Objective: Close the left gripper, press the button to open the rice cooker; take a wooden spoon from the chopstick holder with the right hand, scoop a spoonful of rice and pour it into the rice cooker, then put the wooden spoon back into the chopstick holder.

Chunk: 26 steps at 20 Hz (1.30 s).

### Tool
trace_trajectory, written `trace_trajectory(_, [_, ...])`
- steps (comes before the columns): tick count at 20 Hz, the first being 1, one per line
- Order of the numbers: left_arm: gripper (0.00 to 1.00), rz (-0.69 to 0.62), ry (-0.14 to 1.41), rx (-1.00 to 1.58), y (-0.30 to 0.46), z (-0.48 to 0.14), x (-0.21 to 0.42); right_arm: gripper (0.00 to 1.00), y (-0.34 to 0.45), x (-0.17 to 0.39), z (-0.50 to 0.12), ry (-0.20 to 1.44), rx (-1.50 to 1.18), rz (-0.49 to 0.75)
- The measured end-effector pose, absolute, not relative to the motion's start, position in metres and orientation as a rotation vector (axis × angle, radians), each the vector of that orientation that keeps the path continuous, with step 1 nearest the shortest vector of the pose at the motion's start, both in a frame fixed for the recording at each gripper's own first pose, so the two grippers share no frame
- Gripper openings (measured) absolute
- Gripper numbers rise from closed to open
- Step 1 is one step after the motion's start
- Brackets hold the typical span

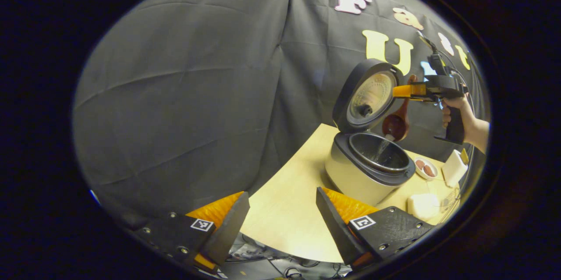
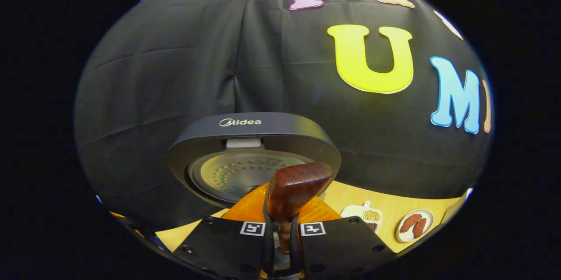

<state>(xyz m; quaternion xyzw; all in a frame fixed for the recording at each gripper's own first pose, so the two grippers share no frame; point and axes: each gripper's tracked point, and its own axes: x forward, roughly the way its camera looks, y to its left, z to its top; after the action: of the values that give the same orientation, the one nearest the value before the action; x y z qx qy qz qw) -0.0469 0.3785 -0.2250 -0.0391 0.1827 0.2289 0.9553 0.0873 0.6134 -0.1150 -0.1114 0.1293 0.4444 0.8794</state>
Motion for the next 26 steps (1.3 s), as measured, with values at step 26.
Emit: trace_trajectory(26, [0.96,0.196,0.331,-0.023,0.271,-0.189,0.010,0.15,0.478,0.074,-0.048,0.054,-0.348,0.837])
